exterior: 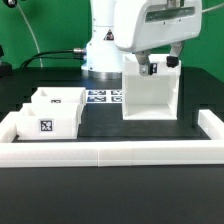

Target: Assemble drawer

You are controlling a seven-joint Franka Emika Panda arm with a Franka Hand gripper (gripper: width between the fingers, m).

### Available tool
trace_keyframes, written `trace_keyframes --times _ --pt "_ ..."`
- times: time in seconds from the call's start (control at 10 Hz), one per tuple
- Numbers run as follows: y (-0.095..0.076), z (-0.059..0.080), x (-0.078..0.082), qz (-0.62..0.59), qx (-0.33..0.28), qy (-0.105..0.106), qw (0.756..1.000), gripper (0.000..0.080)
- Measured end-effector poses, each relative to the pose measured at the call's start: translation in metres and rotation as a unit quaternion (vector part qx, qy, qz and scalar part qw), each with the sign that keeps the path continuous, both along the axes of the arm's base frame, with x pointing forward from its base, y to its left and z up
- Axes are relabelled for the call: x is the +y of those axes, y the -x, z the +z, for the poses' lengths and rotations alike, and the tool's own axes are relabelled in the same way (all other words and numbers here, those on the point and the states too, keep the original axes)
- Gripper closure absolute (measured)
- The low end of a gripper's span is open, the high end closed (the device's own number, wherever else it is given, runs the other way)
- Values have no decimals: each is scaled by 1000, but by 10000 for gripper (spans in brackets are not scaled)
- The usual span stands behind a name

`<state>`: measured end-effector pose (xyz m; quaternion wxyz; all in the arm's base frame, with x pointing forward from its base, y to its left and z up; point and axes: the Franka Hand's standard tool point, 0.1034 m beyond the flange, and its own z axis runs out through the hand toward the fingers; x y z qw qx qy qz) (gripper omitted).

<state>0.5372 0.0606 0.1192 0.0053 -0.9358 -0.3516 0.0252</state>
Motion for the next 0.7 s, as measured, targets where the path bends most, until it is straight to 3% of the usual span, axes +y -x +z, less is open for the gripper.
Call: trace_keyframes --times 0.3,0.7 --pt "23 23 8 -27 2 7 1000 150" --pt "25 20 7 -27 4 8 1000 150"
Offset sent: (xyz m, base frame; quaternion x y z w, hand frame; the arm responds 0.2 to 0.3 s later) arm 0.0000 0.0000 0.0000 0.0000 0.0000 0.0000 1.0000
